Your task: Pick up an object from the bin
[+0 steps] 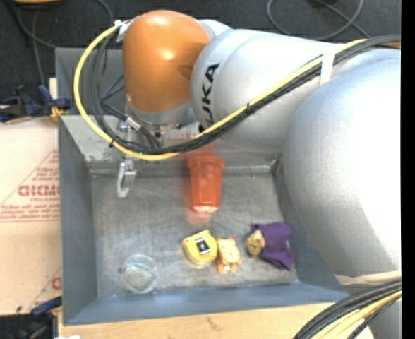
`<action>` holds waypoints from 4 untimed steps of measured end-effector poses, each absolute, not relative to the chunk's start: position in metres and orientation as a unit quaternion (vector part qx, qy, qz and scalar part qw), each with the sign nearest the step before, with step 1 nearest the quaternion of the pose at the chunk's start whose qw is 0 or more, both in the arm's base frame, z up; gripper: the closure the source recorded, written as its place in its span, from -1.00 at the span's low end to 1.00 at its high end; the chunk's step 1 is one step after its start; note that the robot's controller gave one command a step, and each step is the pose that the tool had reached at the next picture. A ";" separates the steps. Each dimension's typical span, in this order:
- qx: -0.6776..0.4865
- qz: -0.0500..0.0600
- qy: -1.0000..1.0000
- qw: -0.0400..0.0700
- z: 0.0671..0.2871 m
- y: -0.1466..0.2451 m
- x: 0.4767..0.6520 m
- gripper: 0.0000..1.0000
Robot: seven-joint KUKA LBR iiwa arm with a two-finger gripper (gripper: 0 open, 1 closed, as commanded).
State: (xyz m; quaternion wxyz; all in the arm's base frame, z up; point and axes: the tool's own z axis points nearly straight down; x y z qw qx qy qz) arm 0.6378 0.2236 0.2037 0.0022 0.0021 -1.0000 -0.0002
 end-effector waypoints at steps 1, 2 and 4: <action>0.000 -0.001 -1.000 -0.002 0.209 0.223 0.640 -1.00; 0.071 0.000 -0.997 -0.003 0.147 0.198 0.601 -1.00; 0.196 0.000 -0.981 -0.003 0.137 0.186 0.523 -1.00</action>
Offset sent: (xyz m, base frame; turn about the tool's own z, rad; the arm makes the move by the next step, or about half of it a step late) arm -0.0855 -0.0564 -0.1337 -0.3090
